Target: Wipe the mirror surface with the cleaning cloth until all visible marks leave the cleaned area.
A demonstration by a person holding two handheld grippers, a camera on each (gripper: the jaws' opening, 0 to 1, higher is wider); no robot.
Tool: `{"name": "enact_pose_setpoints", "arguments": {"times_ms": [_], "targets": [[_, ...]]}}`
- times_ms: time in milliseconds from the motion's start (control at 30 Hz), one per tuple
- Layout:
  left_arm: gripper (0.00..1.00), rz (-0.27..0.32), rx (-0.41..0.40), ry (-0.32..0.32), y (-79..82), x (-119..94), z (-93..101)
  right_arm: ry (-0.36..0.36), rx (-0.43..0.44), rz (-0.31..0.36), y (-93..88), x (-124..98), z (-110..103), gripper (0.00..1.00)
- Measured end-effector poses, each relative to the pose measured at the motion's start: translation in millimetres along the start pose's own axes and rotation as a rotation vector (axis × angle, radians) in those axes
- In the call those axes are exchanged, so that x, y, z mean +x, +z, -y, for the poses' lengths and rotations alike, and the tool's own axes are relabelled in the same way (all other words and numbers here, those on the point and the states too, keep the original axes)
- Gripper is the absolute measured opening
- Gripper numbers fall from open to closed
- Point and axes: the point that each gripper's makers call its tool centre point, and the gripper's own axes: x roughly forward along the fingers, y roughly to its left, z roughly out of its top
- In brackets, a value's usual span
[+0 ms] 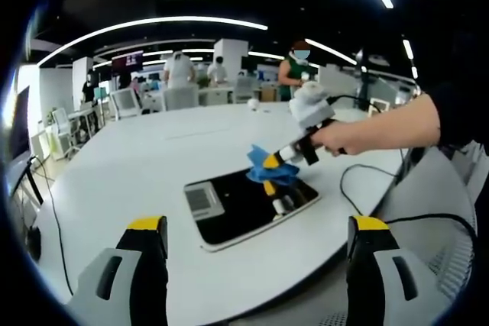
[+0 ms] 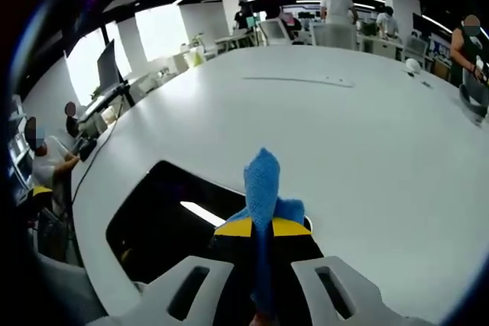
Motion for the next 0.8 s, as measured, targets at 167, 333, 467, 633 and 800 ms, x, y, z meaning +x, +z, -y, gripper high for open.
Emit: {"name": "enact_pose_setpoints", "arguments": {"times_ms": [167,333,467,633,800], "targets": [[0.98,0.002,-0.004,-0.002,0.1,0.0,0.2,0.015,-0.004,0.000,2.8,6.4,-8.9,0.01],[0.98,0.005,-0.005,-0.002,0.5,0.0,0.3,0.023,-0.004,-0.001,4.9,10.5,-14.2,0.01],[0.98,0.006,-0.006,-0.003,0.5,0.1,0.7,0.032,-0.005,-0.001,6.1,13.8,-18.4,0.01],[0.99,0.010,-0.008,-0.004,1.1,0.1,1.4,0.046,-0.008,-0.002,7.9,17.7,-27.7,0.01],[0.99,0.011,-0.014,-0.007,1.0,0.4,1.9,0.063,-0.007,-0.006,9.7,21.6,-39.0,0.01]]}}
